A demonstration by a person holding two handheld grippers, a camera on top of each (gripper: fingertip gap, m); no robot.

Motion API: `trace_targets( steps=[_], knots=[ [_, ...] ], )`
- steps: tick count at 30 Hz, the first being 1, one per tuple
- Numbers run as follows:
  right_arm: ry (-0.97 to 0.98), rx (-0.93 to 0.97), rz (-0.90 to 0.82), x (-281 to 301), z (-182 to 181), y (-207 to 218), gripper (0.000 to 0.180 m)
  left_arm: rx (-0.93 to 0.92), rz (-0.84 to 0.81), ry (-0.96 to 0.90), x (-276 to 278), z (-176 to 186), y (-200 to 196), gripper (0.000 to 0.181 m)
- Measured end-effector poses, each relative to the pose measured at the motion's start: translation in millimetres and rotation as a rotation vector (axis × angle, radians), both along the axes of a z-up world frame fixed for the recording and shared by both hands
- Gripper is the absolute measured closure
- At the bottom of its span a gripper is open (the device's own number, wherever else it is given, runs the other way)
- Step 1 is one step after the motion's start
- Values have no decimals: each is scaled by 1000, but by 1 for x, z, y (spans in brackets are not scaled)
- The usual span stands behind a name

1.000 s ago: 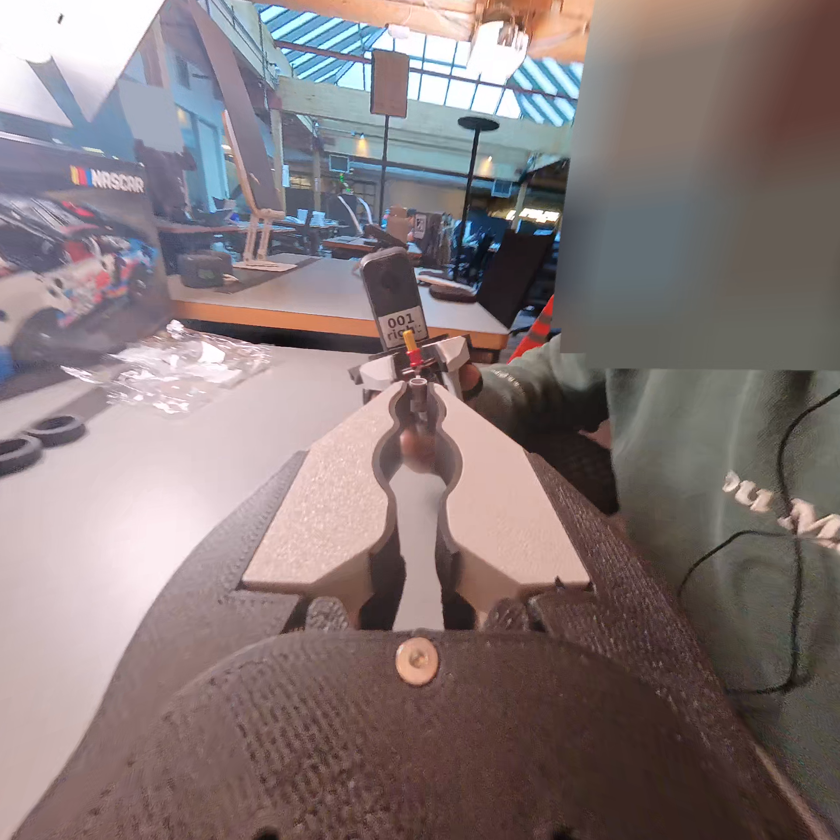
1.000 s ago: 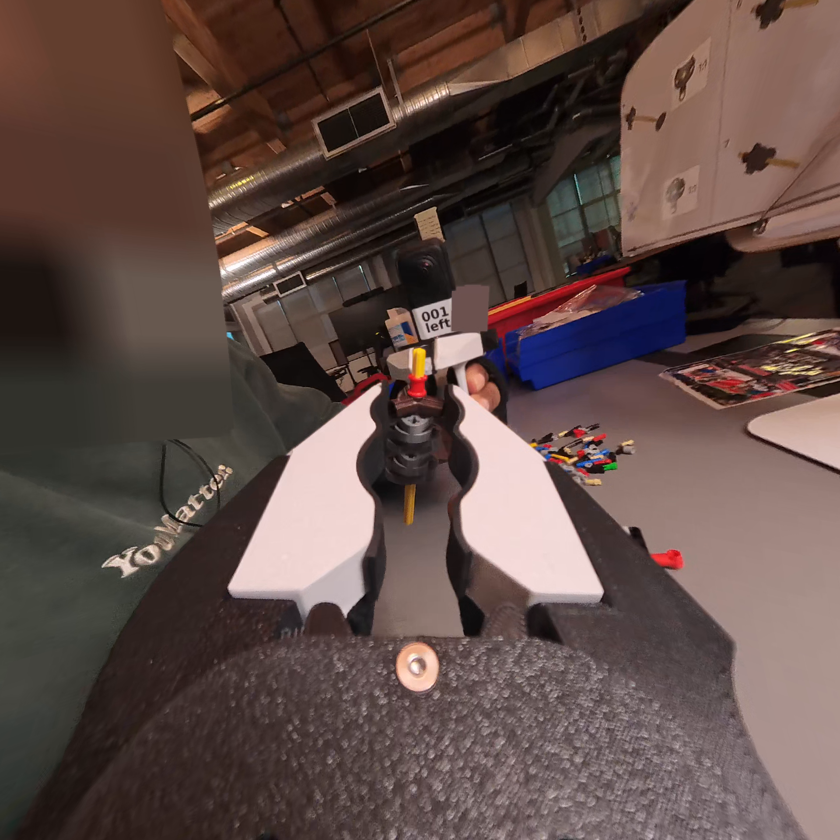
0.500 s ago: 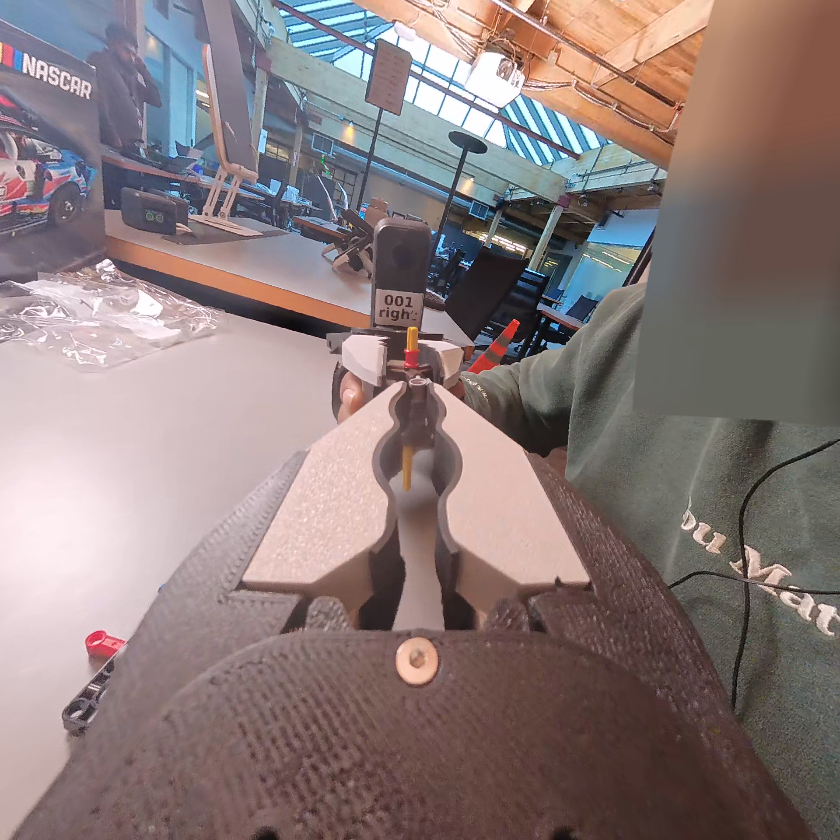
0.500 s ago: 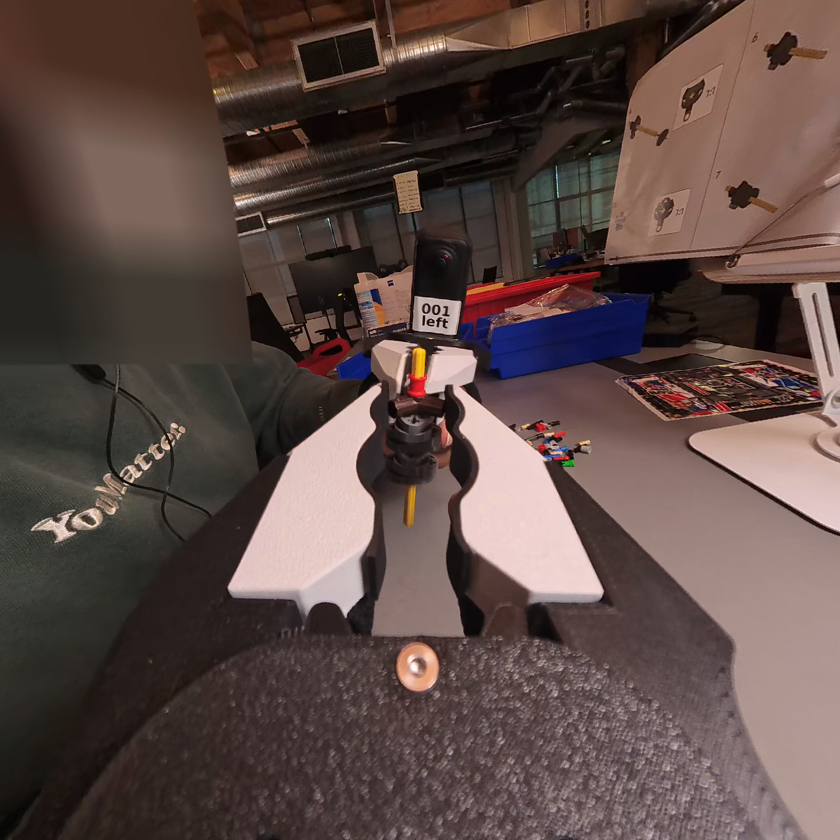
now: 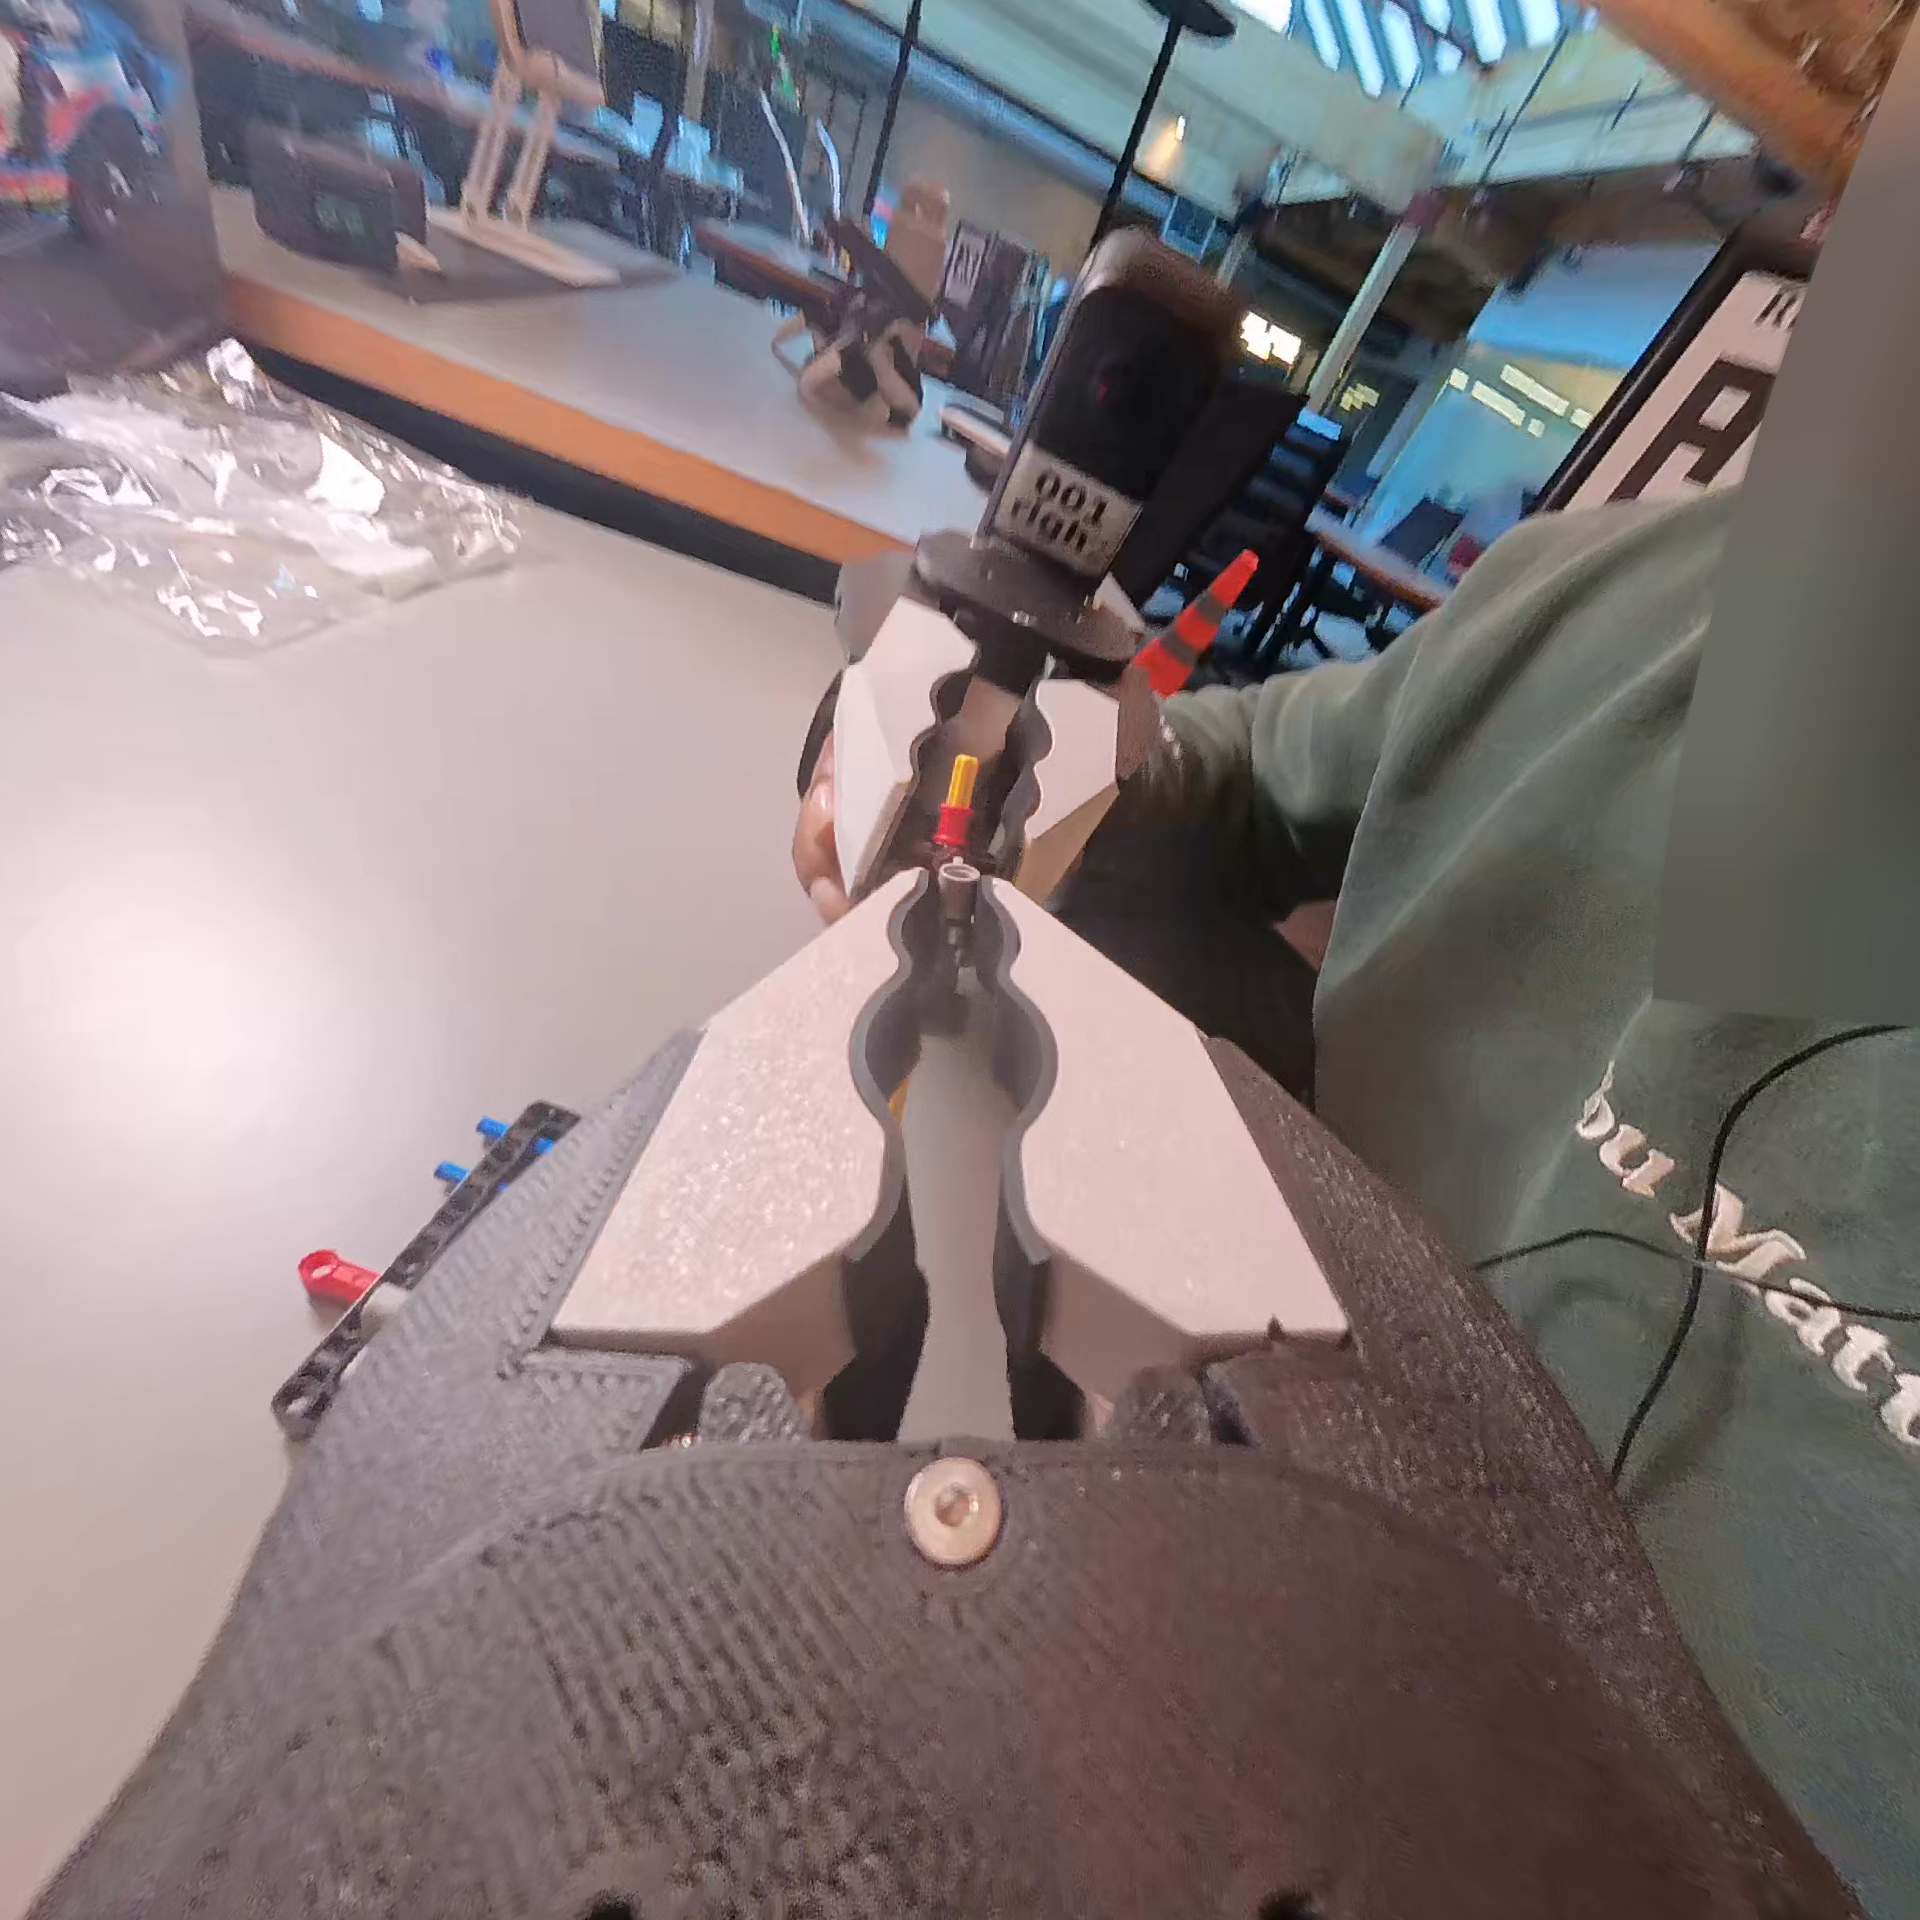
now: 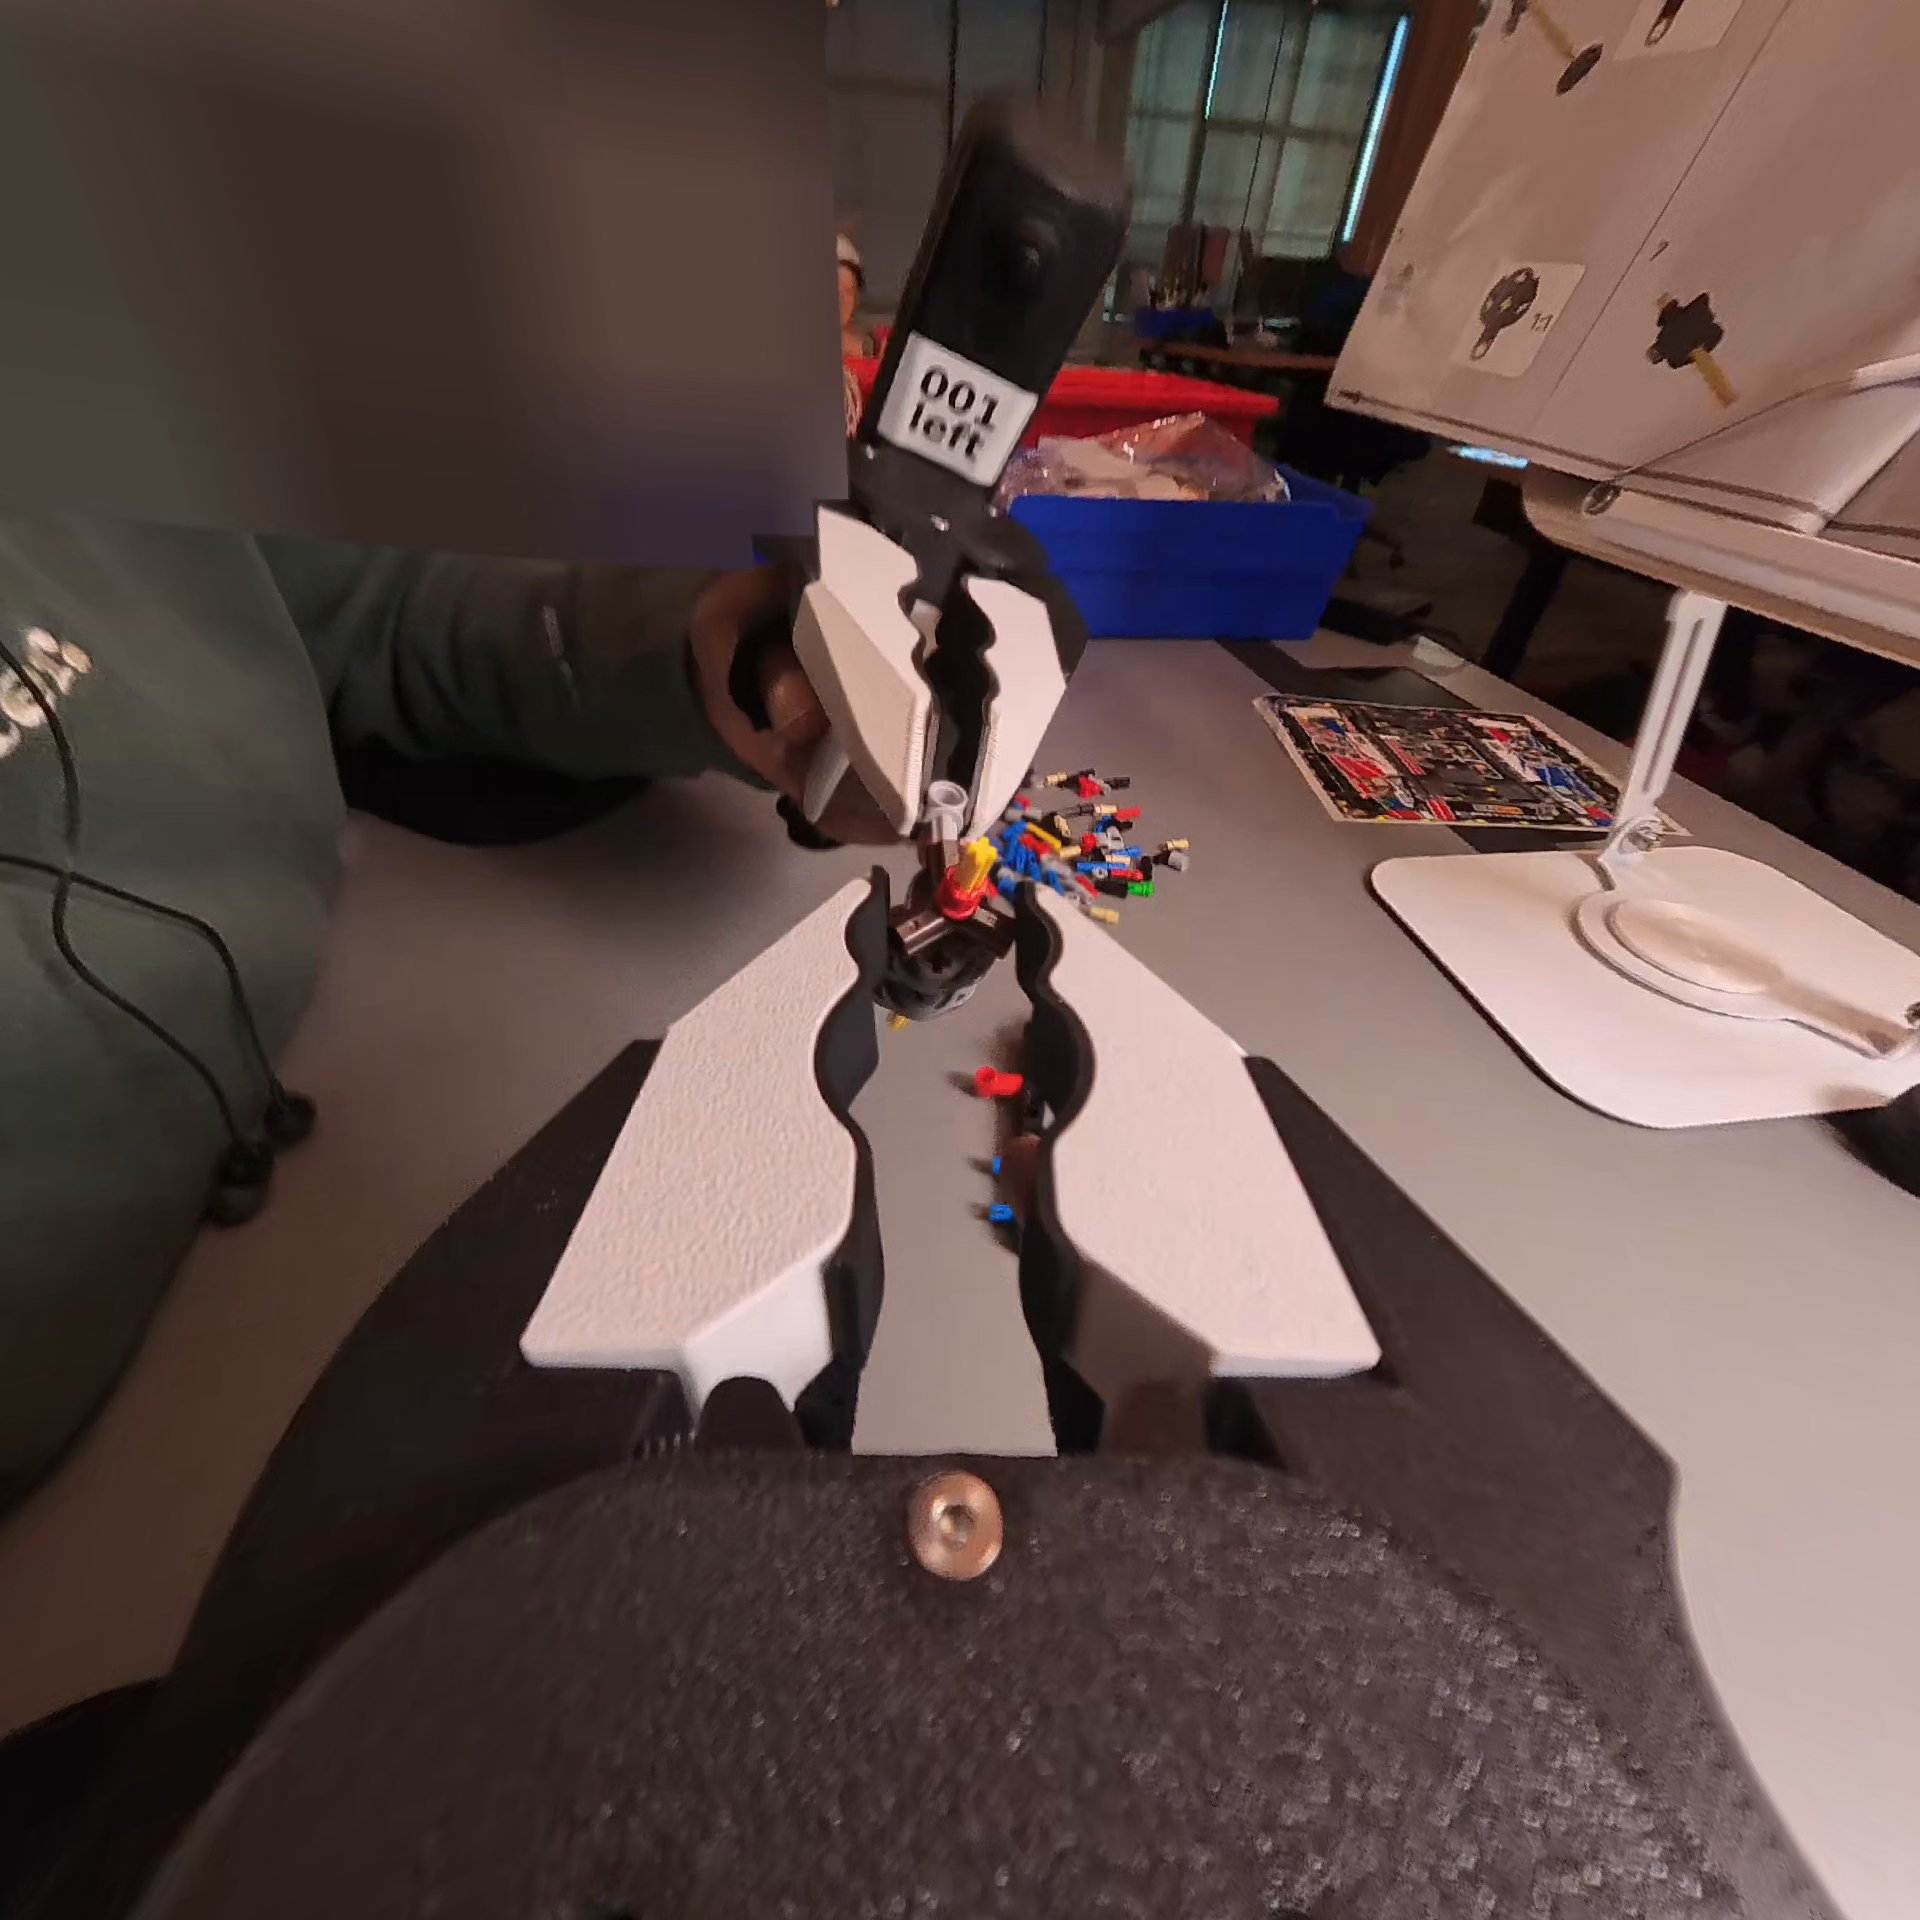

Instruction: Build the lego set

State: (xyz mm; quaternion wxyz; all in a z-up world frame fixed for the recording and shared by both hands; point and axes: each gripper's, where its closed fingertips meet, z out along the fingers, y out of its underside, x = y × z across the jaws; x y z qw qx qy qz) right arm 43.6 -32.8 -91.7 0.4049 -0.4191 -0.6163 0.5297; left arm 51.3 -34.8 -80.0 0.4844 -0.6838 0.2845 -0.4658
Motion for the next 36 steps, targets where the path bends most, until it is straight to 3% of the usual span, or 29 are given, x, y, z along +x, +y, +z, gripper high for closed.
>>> trace_targets(
  steps=[5, 9, 14, 17, 20, 30, 36],
  knots=[
    [-108, 138, -17, 1, -13, 0, 158, -21, -10, 185, -1, -18, -3, 175],
    [-144, 175, -27, 1, -20, 0, 158, -21, -10, 191, 1, -24, -2, 175],
    [-42, -30, -10, 1, -5, 1, 158, 20, 3, 61, 0, -12, 1, 175],
    [64, -199, -9, -1, 10, 5, 157, 42, 34, -122, -3, 7, 4, 175],
    [150, -253, -36, -3, 20, 7, 158, 52, 71, -236, -4, 16, 7, 175],
    [33, 47, -96, -2, 9, 7, 158, 80, 78, -29, -2, 8, 6, 175],
    [-23, 121, -108, -1, 1, 8, 158, 90, 85, 65, -2, 1, 6, 175]
  ],
)
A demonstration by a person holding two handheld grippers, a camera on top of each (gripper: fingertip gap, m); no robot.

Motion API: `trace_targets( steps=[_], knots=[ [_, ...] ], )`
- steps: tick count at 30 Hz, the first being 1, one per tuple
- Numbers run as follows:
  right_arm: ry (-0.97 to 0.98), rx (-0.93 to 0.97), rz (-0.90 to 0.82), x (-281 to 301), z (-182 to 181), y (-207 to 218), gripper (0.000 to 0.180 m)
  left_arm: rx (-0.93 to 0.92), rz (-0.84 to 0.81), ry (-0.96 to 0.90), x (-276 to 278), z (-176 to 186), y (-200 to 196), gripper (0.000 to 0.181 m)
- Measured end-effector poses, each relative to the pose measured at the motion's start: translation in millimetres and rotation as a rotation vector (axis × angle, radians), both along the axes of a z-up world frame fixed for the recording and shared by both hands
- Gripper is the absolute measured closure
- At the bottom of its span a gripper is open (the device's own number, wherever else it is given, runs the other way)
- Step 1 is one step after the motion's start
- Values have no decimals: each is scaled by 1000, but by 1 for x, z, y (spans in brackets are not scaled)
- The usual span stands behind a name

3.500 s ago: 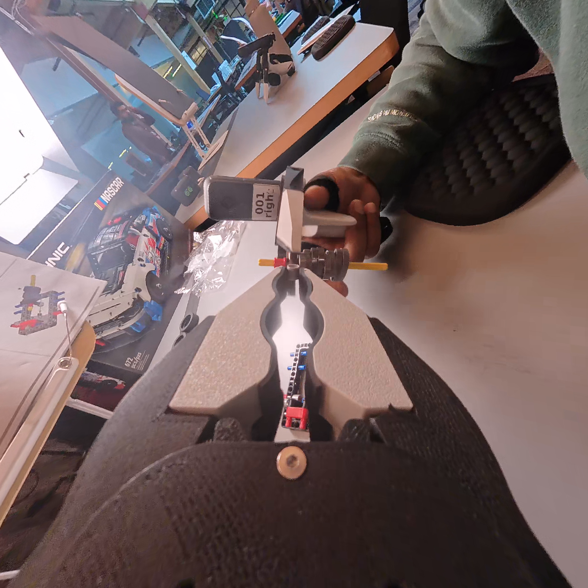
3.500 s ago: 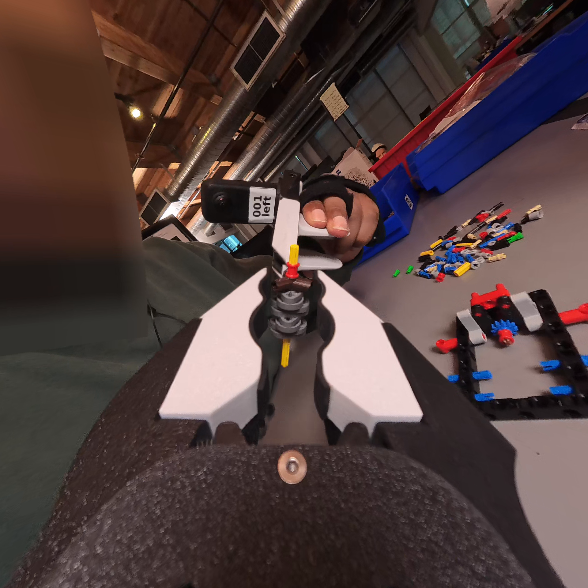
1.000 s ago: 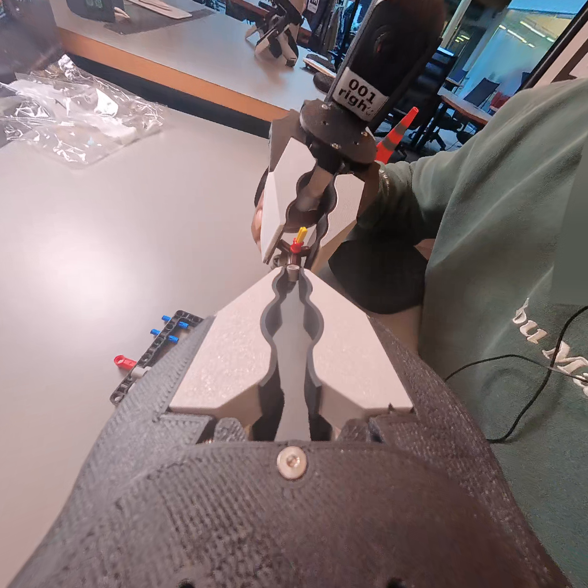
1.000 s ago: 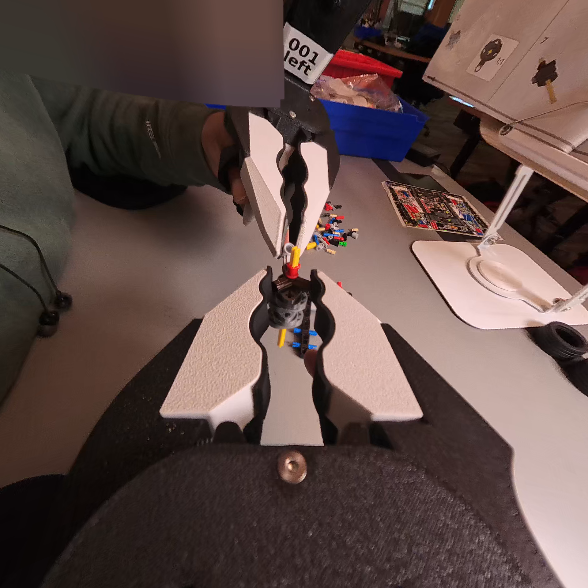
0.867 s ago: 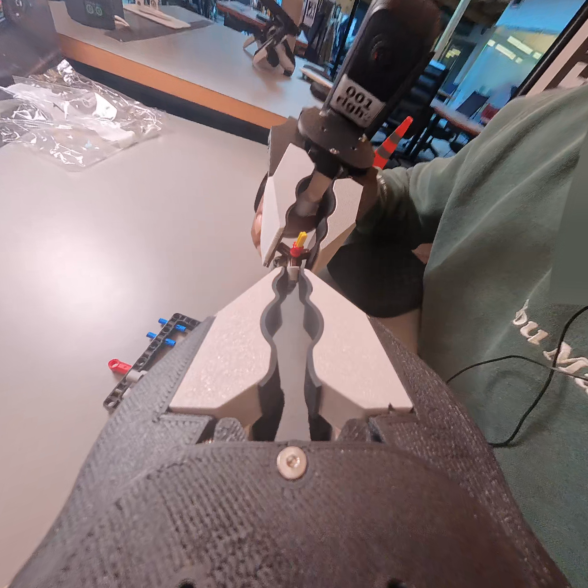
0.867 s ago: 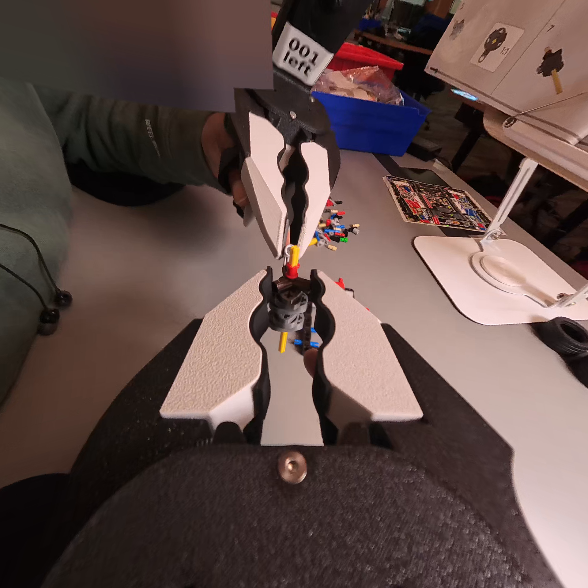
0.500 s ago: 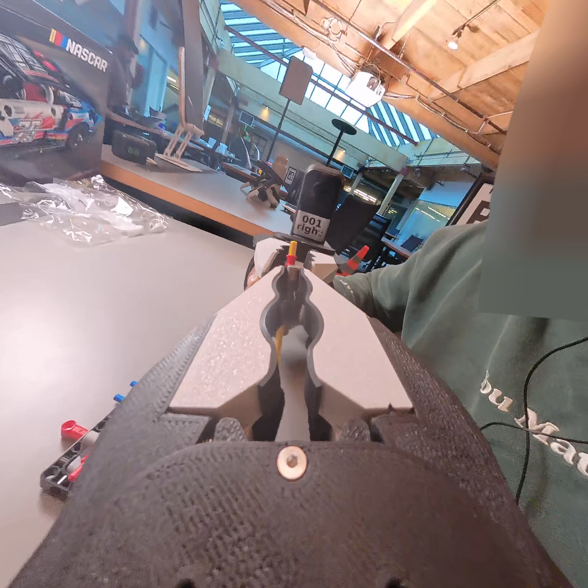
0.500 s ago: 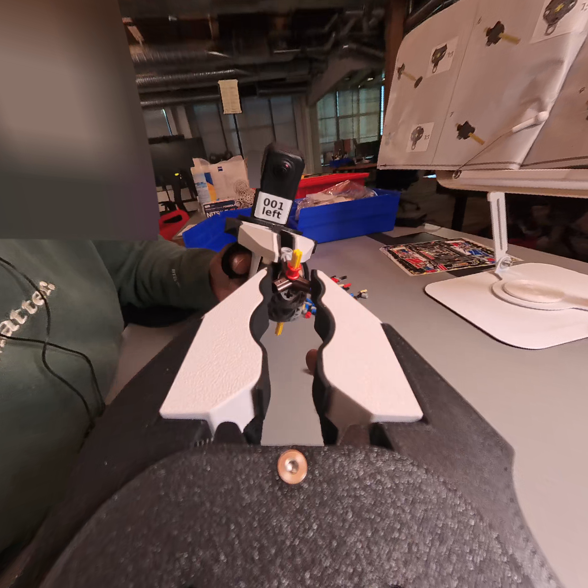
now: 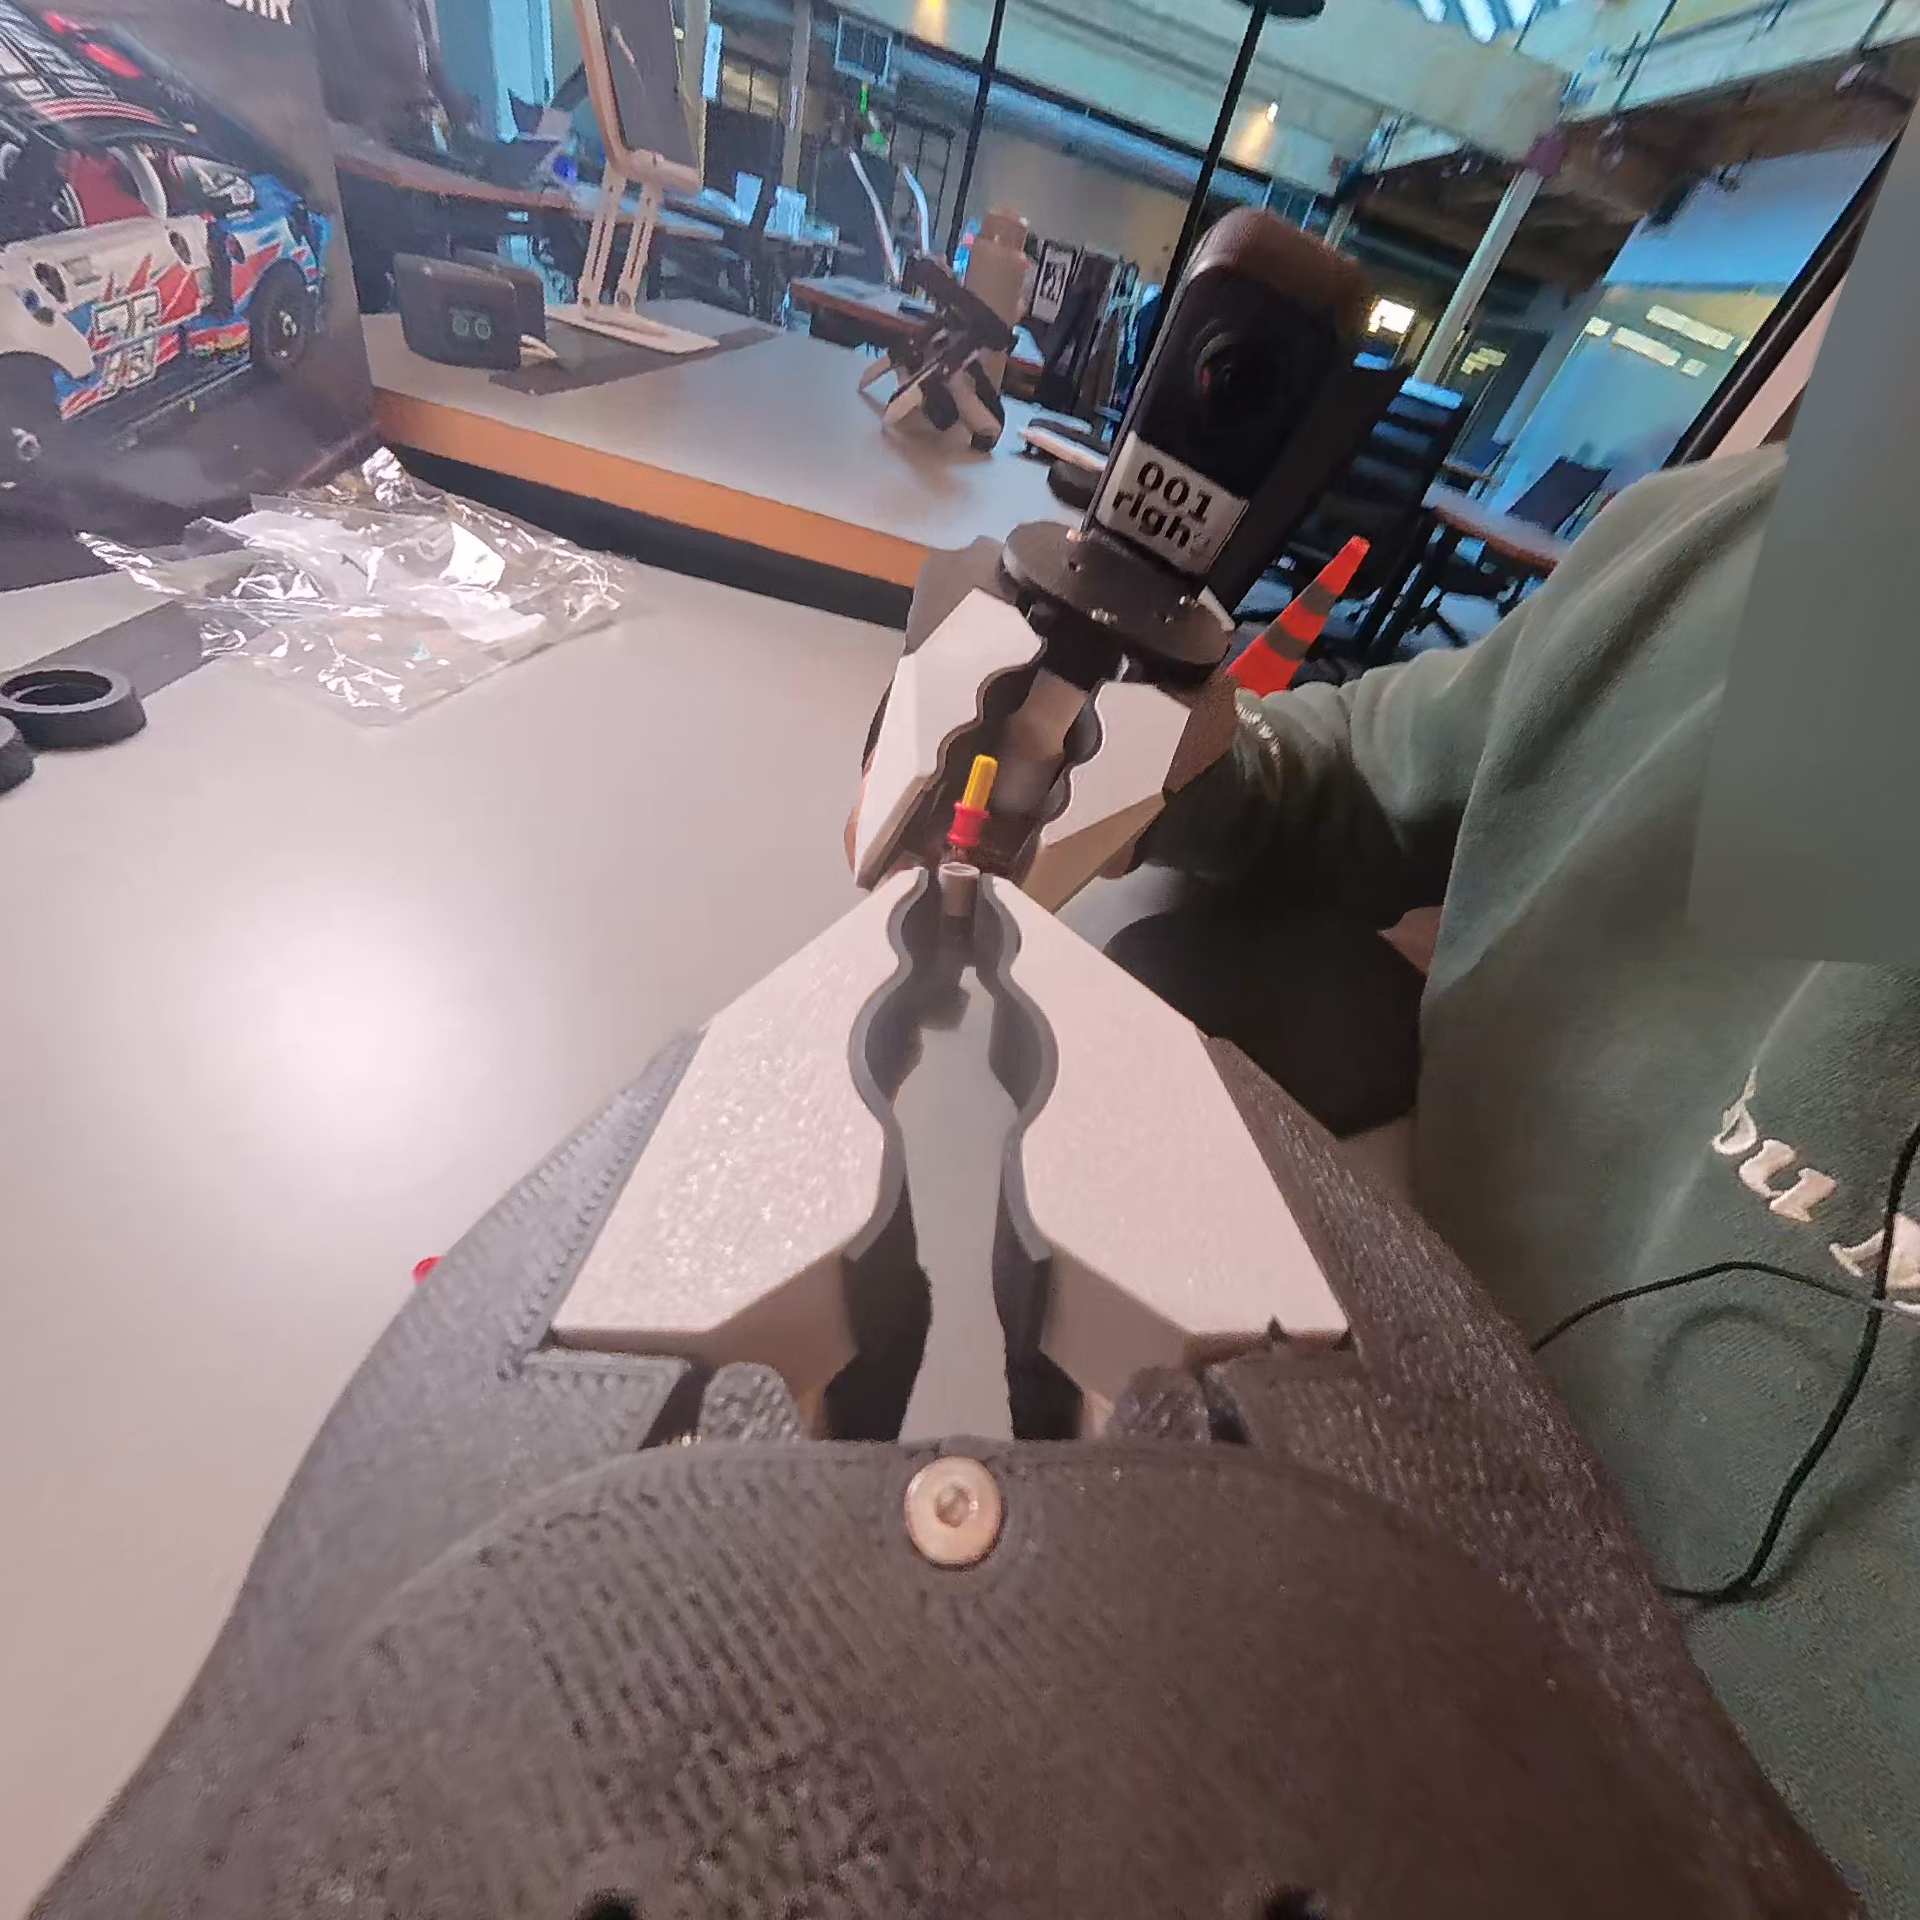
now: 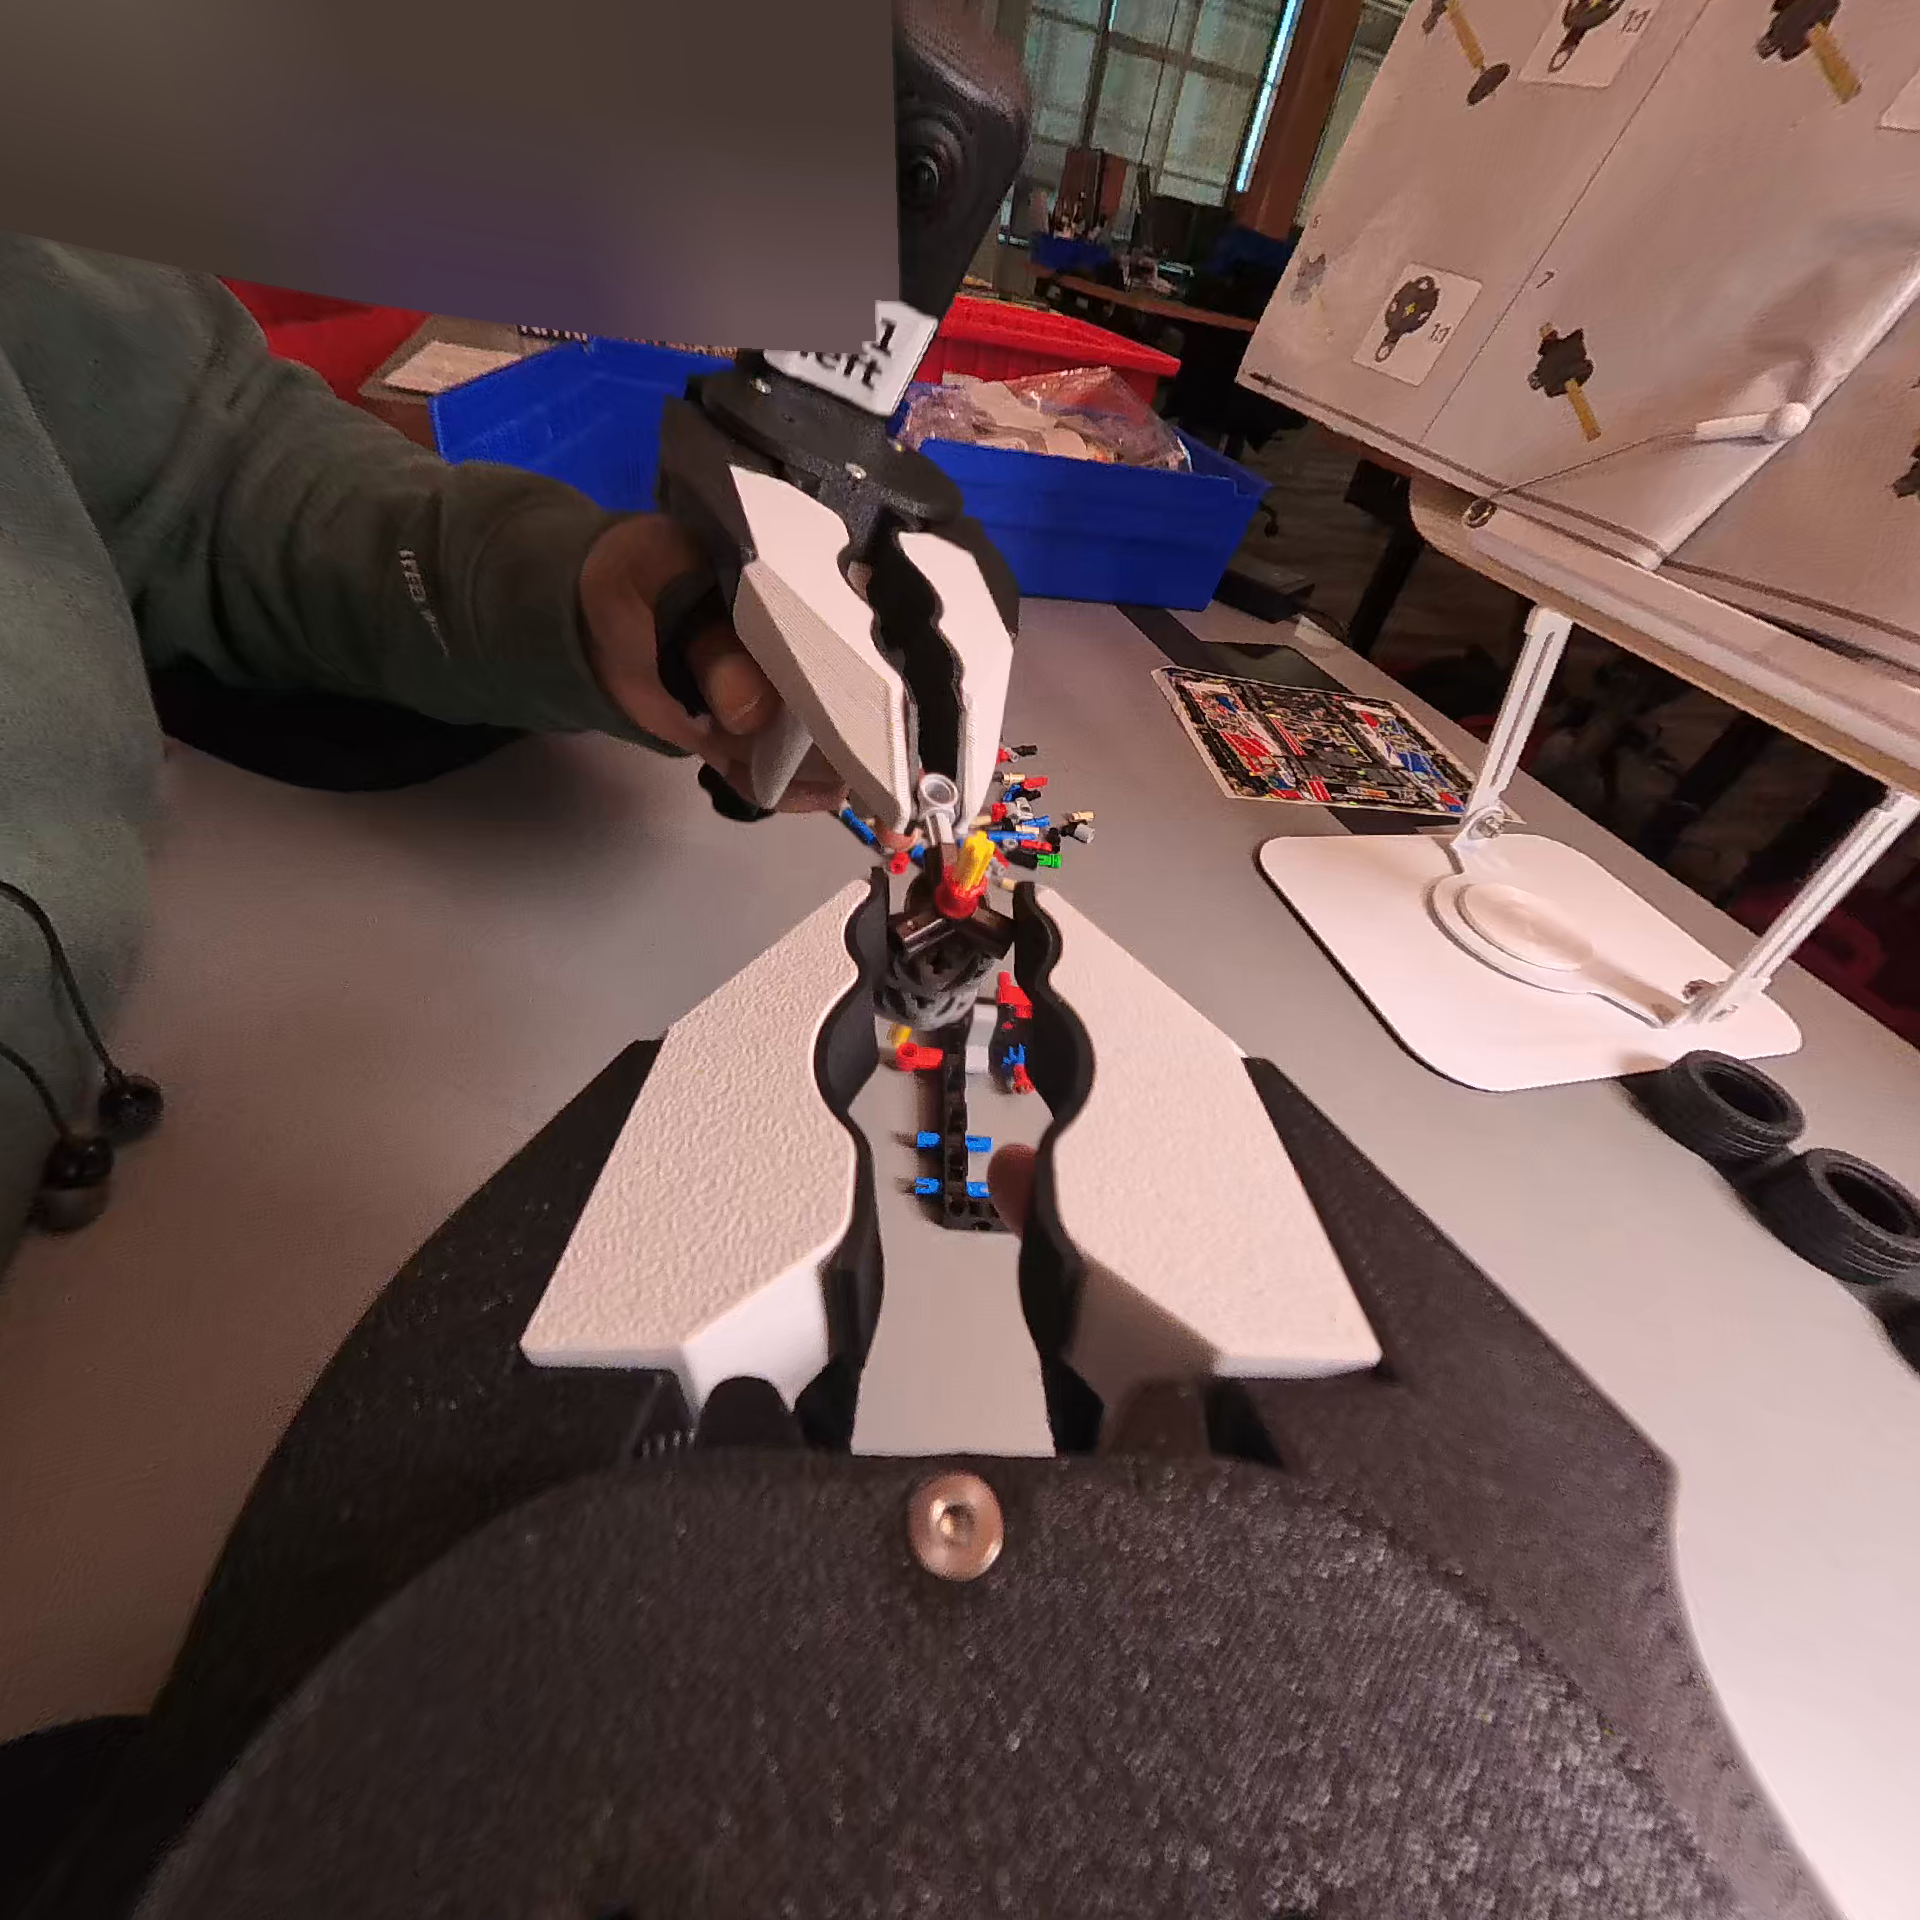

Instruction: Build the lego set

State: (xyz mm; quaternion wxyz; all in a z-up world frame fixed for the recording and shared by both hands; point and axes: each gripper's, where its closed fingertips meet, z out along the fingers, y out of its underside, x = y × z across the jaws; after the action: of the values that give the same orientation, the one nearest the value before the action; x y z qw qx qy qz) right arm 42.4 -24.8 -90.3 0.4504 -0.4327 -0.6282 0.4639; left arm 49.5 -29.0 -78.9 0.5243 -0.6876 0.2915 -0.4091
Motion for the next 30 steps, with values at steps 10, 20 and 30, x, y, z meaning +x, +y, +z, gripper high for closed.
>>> trace_targets(
  steps=[10, 20, 30],
  knots=[
    [8, -55, 25, 0, -1, -3, 158, 14, -4, 6, 2, -2, -1, 175],
    [-12, -13, 9, -2, -6, -5, 158, 25, -3, 61, 2, -7, -2, 175],
    [-66, 20, 14, -4, -18, -7, 158, -2, -19, 178, 3, -27, -4, 175]
  ],
)
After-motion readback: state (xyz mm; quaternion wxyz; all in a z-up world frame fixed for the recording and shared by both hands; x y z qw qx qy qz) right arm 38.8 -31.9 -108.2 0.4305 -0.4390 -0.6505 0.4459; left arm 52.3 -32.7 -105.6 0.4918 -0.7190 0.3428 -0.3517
